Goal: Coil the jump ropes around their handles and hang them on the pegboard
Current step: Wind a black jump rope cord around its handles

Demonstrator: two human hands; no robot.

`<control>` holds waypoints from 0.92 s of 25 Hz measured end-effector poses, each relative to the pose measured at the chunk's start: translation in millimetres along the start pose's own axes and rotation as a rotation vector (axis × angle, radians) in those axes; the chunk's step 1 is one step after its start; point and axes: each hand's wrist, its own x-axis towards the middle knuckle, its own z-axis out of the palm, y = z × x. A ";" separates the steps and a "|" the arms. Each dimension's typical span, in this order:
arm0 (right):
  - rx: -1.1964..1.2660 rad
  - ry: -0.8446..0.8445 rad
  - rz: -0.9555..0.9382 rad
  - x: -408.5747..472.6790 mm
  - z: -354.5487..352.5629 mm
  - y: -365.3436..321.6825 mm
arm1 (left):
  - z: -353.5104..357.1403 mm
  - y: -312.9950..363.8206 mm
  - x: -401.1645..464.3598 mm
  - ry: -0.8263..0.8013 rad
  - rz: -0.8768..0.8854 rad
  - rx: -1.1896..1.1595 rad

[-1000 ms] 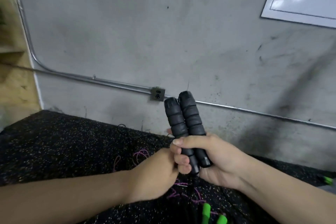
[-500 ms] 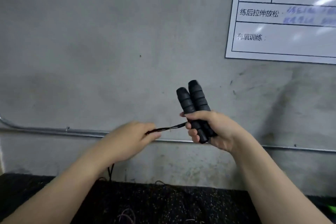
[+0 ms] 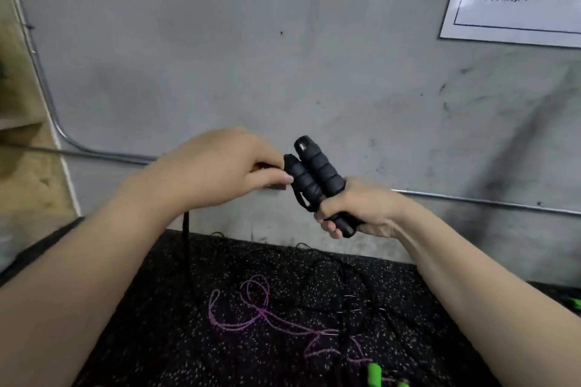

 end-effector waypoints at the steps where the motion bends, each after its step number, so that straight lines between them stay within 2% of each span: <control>1: -0.083 -0.017 -0.009 -2.6 15.1 -4.8 | -9.3 0.5 -5.6 0.020 -0.002 -0.010; 4: -0.338 -0.046 -0.061 -4.6 52.4 -13.6 | -26.4 17.2 1.0 0.027 -0.003 -0.068; 7: -0.573 -0.124 -0.078 -15.2 72.4 -21.9 | -30.5 28.1 5.5 -0.099 -0.003 -0.183; 10: -0.649 -0.227 -0.102 -36.6 80.0 -27.0 | -26.4 13.6 5.2 -0.218 -0.035 -0.330; 13: -0.440 -0.383 -0.118 -52.5 72.8 -33.5 | 12.1 -8.5 14.4 -0.228 -0.190 -0.576; 14: -0.318 -0.411 -0.121 -56.9 66.4 -38.6 | 26.6 -11.6 19.2 -0.200 -0.280 -0.647; 15: -0.196 -0.421 -0.132 -59.9 57.4 -43.1 | 37.2 -10.7 23.1 -0.137 -0.303 -0.621; 17: -0.018 -0.378 -0.182 -64.6 34.1 -52.8 | 41.6 5.0 28.0 -0.025 -0.262 -0.544; 19: 0.086 -0.284 -0.245 -68.8 12.3 -59.9 | 39.1 26.9 34.6 0.117 -0.168 -0.631; 21: 0.115 -0.206 -0.291 -73.0 -2.9 -63.8 | 35.4 43.7 36.7 0.194 -0.021 -0.776; 23: 0.091 -0.140 -0.311 -75.8 -10.5 -65.7 | 37.8 46.8 39.9 0.221 0.016 -0.709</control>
